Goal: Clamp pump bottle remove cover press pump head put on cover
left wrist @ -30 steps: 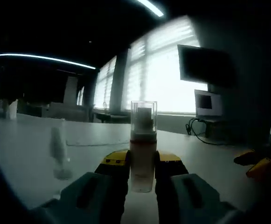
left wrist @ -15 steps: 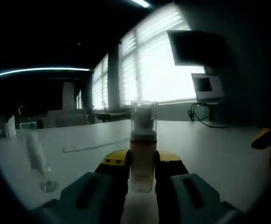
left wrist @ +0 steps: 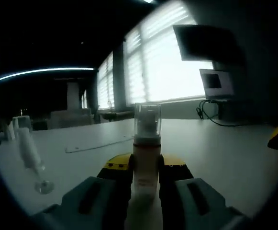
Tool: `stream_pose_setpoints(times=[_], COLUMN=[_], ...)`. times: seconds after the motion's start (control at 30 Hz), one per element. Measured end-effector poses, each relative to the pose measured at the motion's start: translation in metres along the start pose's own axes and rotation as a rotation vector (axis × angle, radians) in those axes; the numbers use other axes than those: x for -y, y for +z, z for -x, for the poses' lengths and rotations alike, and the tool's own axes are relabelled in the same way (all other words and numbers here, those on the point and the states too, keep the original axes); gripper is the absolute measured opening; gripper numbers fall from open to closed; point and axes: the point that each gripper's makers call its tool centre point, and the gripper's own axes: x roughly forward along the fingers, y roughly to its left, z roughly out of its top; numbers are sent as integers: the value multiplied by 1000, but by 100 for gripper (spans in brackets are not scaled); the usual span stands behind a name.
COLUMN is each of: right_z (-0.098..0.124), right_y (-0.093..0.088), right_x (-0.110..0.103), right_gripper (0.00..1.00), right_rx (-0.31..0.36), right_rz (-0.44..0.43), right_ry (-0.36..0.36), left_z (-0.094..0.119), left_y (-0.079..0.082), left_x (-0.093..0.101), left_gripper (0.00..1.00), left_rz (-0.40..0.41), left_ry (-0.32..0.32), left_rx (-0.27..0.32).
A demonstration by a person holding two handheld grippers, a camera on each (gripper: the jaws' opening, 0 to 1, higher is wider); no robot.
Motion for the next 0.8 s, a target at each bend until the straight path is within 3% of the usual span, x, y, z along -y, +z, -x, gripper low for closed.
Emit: stream_pose_setpoints(times=[0.27, 0.8], right_z=[0, 0], right_y=[0, -1], right_x=[0, 1], right_gripper=[24, 24], right_rx=[-2, -6], right_rz=[4, 6], right_ry=[-1, -5], left_z=[-1, 1], left_y=[-2, -9], left_x=[-5, -2], left_gripper=[12, 15], left_rz=[48, 57], left_ry=[5, -16], left_rx=[1, -33])
